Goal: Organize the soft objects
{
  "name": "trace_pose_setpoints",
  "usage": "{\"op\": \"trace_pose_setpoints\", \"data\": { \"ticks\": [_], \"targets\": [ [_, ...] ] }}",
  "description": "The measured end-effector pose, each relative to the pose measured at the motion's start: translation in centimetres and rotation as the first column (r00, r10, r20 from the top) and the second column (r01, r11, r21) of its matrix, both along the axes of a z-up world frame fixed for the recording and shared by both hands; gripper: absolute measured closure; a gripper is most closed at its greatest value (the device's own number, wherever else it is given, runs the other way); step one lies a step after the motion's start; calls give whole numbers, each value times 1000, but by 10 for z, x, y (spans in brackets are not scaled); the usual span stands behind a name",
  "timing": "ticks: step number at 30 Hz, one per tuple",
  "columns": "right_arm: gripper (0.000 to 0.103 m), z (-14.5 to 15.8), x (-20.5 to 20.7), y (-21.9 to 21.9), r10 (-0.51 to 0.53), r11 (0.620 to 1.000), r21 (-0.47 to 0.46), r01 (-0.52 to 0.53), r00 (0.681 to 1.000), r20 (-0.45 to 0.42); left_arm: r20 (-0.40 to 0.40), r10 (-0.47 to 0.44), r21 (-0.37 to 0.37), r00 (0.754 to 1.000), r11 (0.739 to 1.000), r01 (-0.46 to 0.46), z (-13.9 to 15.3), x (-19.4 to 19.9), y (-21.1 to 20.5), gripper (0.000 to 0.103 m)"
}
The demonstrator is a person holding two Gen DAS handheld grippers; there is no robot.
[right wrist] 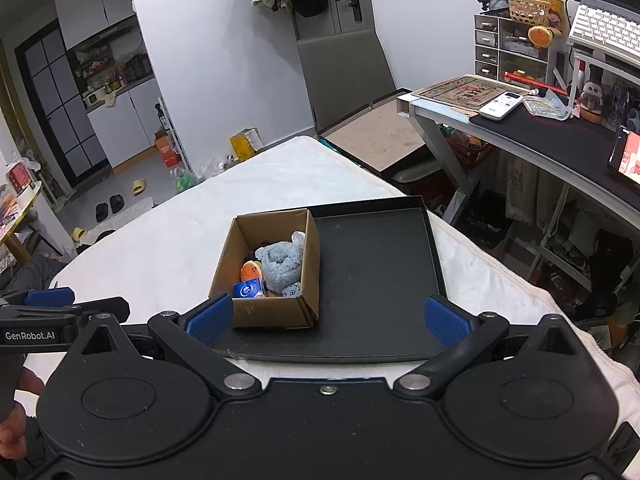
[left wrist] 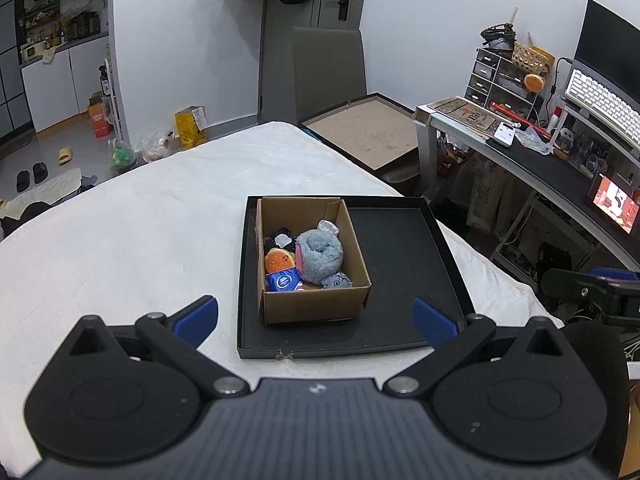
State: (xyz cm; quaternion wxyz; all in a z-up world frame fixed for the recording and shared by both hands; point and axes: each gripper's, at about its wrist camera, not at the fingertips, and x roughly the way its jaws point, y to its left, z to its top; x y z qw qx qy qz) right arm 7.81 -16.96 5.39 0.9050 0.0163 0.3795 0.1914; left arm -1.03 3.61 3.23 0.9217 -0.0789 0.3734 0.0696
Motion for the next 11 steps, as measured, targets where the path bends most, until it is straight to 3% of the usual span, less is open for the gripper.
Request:
{"op": "trace_pose_setpoints", "data": {
  "ticks": [11],
  "targets": [
    [0,-4,0,0,2,1000,0,-2,1000,-7,-7,-7,17,1000,1000,7,-4,0,-2,0]
  ]
}}
